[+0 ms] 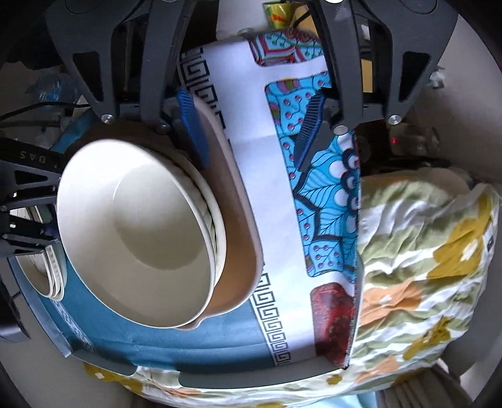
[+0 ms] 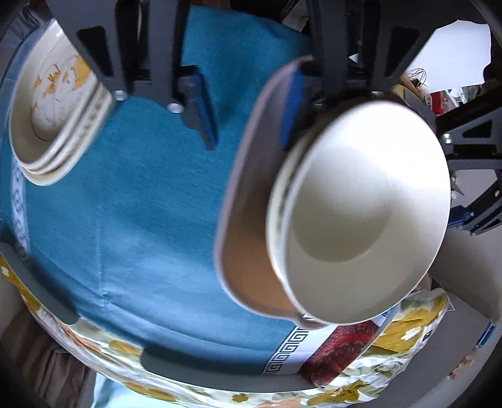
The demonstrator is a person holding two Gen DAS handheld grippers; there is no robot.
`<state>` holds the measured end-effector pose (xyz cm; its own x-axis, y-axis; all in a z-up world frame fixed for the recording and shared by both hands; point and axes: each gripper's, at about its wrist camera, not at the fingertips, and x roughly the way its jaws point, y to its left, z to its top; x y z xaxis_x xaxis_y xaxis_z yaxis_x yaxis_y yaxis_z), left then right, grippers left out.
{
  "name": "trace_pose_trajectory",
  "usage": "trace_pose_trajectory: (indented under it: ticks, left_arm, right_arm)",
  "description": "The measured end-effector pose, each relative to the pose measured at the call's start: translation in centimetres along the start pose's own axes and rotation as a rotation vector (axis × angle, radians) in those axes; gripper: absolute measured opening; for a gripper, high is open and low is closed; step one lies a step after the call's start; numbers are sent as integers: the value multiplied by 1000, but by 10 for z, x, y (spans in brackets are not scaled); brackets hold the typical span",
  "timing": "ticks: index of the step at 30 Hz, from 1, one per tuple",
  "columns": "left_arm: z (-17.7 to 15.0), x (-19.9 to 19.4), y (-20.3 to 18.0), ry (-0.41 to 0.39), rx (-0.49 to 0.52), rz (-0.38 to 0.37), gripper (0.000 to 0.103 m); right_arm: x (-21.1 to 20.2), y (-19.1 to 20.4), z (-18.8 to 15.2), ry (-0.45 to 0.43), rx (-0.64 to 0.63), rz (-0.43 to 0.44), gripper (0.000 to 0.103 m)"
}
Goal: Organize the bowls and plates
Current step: 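Grasp the mauve bowl holding the nested bowls with the left gripper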
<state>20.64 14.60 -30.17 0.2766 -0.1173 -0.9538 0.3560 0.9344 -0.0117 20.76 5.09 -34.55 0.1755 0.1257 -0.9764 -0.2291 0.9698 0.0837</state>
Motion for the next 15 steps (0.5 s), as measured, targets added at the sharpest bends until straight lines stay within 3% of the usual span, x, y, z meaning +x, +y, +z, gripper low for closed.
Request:
trace_pose_trajectory:
  ticks: [7,15]
  left_arm:
    - [3,16,-13,-7,19,-76,8]
    - [0,11,-21,-66,76,-16,8]
  right_arm:
    - [6,7,-2,-38,-28,50,13]
    - [3,16,-8,-94,-49,28,11]
